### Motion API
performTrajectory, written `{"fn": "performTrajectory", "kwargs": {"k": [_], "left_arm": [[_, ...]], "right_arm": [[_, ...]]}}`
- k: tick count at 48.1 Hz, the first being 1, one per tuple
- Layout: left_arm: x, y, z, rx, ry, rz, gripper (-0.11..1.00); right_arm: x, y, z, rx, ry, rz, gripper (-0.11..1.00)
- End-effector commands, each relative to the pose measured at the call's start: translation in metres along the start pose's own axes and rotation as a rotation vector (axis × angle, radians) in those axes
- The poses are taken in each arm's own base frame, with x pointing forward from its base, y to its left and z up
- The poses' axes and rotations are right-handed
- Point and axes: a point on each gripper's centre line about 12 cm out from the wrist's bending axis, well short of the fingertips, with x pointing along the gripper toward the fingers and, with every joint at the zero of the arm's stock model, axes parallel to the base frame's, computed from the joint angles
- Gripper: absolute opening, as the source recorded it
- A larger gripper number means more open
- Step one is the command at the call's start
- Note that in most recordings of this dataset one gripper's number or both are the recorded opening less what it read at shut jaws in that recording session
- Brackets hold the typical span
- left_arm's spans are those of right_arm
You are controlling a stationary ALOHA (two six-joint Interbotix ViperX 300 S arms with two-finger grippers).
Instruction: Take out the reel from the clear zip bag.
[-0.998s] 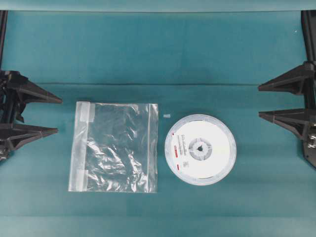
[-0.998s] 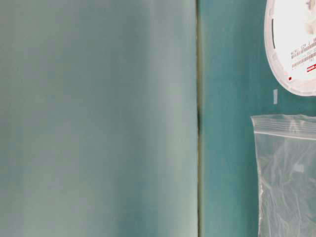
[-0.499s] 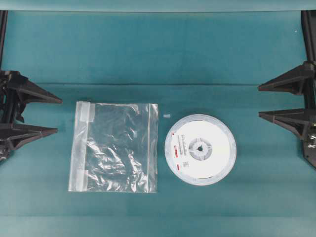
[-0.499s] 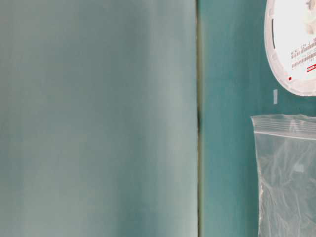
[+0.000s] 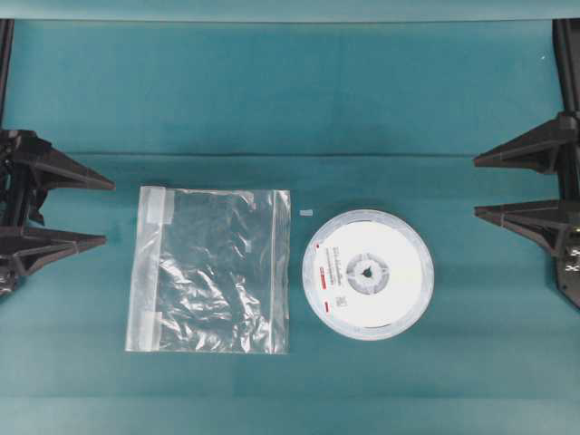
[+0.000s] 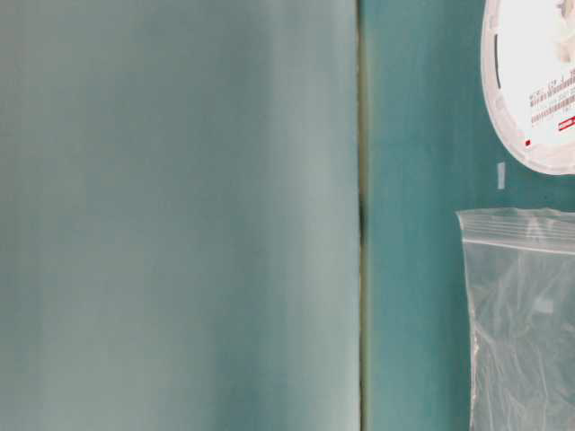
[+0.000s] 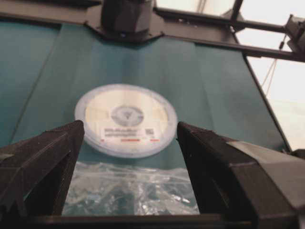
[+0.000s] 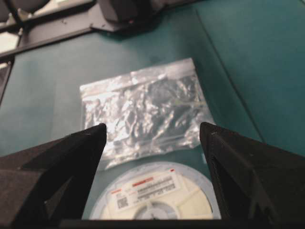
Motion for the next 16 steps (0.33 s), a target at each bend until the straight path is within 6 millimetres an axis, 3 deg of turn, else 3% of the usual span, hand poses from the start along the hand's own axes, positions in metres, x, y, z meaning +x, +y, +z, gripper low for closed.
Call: {"fn": "performTrajectory", "kwargs": {"k": [1,16], "left_arm": [[0.0015,-0.0018,0.0101,0.005,-0.027,-0.006,0.82],[-0.0011,-0.0026,0.0141,0.011,-0.045,-0.01,0.82]], "right_arm": [[-0.0012,0.004,0.0105,-0.02,-0.034,0.016,0.92],[-0.0068,0.0138,0.0144,-0.025,-0.049,0.069,0.92]]}}
